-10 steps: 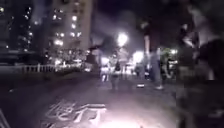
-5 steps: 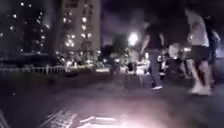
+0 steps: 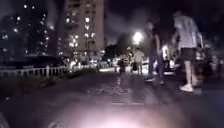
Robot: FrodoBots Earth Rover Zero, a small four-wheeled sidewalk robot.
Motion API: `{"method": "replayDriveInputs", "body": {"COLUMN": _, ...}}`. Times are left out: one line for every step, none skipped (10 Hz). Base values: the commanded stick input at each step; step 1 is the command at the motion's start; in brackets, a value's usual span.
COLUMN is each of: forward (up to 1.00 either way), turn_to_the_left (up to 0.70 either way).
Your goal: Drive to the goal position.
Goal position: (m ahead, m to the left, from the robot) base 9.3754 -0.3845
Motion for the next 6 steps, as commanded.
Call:
{"method": "replayDriveInputs", "body": {"forward": 0.7, "turn_to_the_left": 0.0}}
{"method": "replayDriveInputs", "body": {"forward": 0.7, "turn_to_the_left": 0.0}}
{"method": "replayDriveInputs", "body": {"forward": 0.7, "turn_to_the_left": 0.0}}
{"method": "replayDriveInputs", "body": {"forward": 0.7, "turn_to_the_left": 0.0}}
{"method": "replayDriveInputs", "body": {"forward": 0.7, "turn_to_the_left": 0.0}}
{"method": "replayDriveInputs", "body": {"forward": 0.7, "turn_to_the_left": 0.0}}
